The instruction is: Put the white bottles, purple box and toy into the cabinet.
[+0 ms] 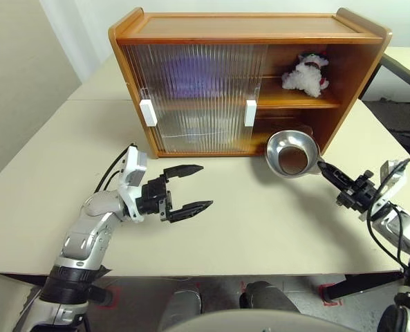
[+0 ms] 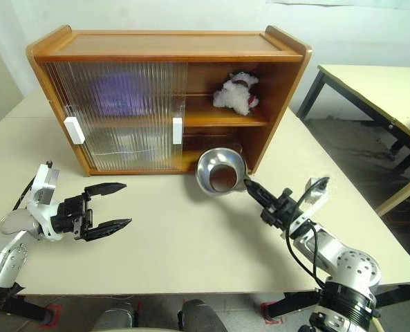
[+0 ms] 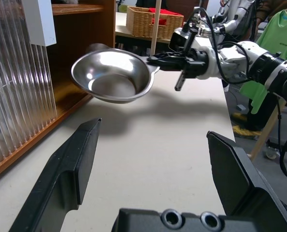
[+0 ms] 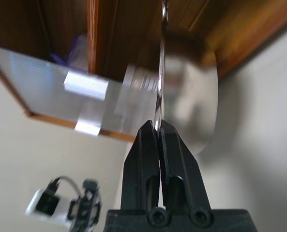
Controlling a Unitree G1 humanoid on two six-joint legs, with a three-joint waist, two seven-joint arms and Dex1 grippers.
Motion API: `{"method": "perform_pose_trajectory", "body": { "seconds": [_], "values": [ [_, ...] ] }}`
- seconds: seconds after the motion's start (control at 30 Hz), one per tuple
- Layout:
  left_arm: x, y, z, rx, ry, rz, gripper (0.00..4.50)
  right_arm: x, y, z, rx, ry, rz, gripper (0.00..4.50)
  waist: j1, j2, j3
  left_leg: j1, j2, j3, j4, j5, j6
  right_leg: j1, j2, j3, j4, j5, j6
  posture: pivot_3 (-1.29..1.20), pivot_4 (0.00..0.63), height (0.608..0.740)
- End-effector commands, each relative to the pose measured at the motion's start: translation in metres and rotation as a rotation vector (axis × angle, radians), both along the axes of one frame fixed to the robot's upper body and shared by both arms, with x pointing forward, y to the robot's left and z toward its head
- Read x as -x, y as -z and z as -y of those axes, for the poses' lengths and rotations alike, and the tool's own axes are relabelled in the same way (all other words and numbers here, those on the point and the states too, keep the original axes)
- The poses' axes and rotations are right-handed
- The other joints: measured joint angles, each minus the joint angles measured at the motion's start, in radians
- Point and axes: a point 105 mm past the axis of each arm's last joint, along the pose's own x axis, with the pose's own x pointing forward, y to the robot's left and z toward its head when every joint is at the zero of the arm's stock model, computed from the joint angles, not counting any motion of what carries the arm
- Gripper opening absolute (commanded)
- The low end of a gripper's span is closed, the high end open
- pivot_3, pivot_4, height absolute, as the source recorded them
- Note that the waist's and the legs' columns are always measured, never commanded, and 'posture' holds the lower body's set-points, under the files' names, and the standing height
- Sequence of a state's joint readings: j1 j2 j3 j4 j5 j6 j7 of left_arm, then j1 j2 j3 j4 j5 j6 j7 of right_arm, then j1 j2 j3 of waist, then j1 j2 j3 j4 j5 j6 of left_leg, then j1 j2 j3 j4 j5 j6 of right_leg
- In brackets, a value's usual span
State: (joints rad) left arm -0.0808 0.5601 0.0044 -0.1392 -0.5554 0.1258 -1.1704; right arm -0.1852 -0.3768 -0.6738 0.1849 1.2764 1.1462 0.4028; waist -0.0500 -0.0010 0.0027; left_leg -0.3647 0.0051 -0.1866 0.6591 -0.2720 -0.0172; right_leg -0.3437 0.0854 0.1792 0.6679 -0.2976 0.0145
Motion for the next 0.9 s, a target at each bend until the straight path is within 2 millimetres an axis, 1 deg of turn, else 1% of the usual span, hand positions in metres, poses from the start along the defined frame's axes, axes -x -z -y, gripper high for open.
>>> {"method": "perform_pose_trajectory", "body": {
  "seconds": [0.03,0.3,0.43,0.7,0.77,0.87,0.9],
  "values": [
    [-0.002,-0.002,-0.002,-0.018,-0.004,0.009,4.5,-0.008,0.001,-0.011,0.03,0.001,-0.007,0.04,0.0,0.0,0.0,0.0,0.0,0.0,0.0,0.0,0.0,0.0,0.0,0.0,0.0,0.0,0.0,-0.06,0.0,0.74],
    [-0.002,-0.003,-0.003,-0.025,-0.002,0.012,4.5,-0.026,-0.006,-0.024,0.027,0.065,-0.001,0.04,-0.001,0.001,0.0,0.0,0.001,-0.001,0.0,0.0,0.0,0.0,0.0,0.0,0.0,0.0,0.0,-0.06,0.0,0.74],
    [-0.002,-0.004,-0.002,-0.02,0.0,0.011,4.5,-0.042,-0.009,-0.023,0.019,0.159,-0.006,0.04,-0.004,0.001,0.0,0.0,0.002,-0.002,-0.001,0.0,0.0,-0.001,0.001,0.0,0.0,0.002,-0.001,-0.07,0.0,0.74],
    [-0.003,-0.005,-0.003,-0.026,-0.001,0.015,4.5,-0.062,-0.006,-0.023,0.03,0.251,-0.046,0.04,-0.004,0.001,0.0,-0.001,0.003,-0.004,-0.001,0.0,0.001,-0.003,0.0,0.0,0.0,0.004,-0.003,-0.06,0.0,0.74],
    [-0.003,-0.005,-0.003,-0.027,-0.001,0.015,4.5,-0.07,-0.005,-0.029,0.031,0.26,-0.055,0.04,-0.005,0.002,-0.001,-0.001,0.005,-0.005,-0.002,0.0,0.001,-0.004,0.0,0.0,0.0,0.006,-0.005,-0.06,0.0,0.74],
    [-0.002,-0.005,-0.002,-0.026,0.0,0.015,4.5,-0.077,-0.003,-0.039,0.044,0.257,-0.06,0.04,-0.006,0.003,-0.002,-0.001,0.006,-0.005,-0.003,-0.001,0.001,-0.005,0.001,0.0,0.0,0.011,-0.003,-0.06,0.0,0.74],
    [-0.002,-0.005,-0.002,-0.027,0.0,0.016,4.5,-0.081,-0.002,-0.039,0.047,0.27,-0.064,0.04,-0.006,0.004,-0.002,-0.001,0.006,-0.005,-0.003,-0.001,0.001,-0.005,0.001,0.0,0.0,0.011,-0.003,-0.05,0.0,0.74]
  ]
}}
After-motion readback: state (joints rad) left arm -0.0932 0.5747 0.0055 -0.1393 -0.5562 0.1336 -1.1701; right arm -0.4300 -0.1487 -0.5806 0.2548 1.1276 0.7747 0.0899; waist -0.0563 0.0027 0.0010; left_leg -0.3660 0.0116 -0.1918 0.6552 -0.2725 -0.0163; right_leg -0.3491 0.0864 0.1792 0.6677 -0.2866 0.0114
